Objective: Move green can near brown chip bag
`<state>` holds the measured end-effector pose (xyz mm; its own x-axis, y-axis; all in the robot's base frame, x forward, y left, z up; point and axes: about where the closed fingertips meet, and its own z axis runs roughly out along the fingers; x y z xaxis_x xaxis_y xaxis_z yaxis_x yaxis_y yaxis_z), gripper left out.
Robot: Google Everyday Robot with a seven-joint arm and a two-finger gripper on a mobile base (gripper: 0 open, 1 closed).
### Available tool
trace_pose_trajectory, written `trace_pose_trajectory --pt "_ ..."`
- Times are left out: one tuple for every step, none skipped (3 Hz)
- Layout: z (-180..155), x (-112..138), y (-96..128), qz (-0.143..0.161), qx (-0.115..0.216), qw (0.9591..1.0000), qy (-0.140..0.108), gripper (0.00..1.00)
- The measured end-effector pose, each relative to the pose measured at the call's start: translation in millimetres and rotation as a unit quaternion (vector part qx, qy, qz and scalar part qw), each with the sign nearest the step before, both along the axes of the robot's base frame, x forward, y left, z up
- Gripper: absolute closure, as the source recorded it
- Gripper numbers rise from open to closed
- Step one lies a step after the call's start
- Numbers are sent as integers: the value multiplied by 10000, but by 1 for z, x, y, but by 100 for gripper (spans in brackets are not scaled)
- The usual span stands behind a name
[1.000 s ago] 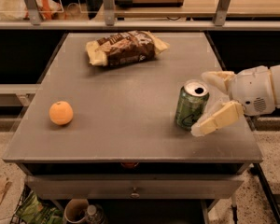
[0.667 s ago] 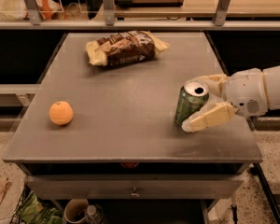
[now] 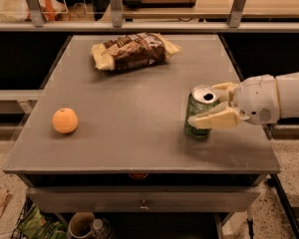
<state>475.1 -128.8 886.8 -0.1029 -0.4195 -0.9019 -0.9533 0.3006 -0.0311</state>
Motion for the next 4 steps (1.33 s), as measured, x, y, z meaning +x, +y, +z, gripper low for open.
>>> trace_pose_trajectory --pt "16 29 18 -48 236 9995 -185 87" --pt "28 82 31 -250 265 9984 -441 100" --pt "36 144 43 -533 78 9962 -681 100" --pt "36 200 48 -862 -180 9930 -792 100"
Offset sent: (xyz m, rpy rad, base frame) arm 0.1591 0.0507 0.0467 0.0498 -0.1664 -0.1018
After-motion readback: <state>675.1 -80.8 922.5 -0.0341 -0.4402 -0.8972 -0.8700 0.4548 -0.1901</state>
